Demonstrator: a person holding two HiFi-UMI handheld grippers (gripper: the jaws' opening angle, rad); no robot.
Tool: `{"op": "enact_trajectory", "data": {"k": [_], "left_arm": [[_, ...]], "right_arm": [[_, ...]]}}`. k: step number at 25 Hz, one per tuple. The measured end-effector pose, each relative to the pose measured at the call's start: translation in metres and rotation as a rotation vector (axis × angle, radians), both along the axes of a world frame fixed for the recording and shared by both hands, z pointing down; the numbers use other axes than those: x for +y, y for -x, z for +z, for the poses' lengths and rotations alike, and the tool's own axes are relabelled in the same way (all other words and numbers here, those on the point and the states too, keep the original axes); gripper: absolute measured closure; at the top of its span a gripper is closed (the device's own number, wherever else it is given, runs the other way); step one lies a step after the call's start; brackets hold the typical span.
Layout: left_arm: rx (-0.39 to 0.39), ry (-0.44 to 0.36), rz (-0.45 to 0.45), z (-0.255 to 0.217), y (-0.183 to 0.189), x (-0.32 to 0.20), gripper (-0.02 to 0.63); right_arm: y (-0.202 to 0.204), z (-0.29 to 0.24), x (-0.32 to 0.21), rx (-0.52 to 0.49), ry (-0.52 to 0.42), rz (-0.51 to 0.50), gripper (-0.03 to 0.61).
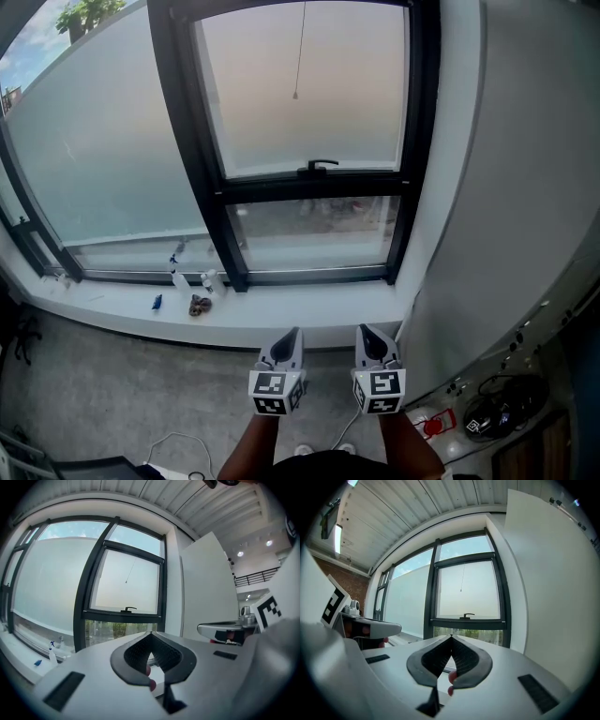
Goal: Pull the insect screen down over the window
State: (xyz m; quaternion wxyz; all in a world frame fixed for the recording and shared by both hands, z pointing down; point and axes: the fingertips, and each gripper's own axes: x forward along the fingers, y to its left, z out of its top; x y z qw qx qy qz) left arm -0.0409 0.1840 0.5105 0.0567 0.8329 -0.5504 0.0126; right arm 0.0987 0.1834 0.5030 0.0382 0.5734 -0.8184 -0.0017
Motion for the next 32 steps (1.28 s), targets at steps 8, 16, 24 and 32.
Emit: {"op": "enact_trajectory", "data": {"k": [8,16,24,32], "left_arm": [[0.01,0.032,0.007,0.012,0.021,-0.008,0.611],[-0.028,0.036,-0.004,0.02,0.055,-0.022,0.612],[-0.014,0.07,0.011,0.044,0.073,-0.026,0.612],[-0.073,0.05,0.0,0.041,0.059,-0.067,0.612]], "right_arm": [[0.021,0.008,-0.007,0.018,0.02,0.007,0.575],[0.047,0.014,-0.016,0.009,0.012,0.037,0.575],[0.069,0.029,-0.021,0.043,0.03,0.028,0.575],[0.058,0.043,-0.064,0.059,0.067,0.028,0.575]]}}
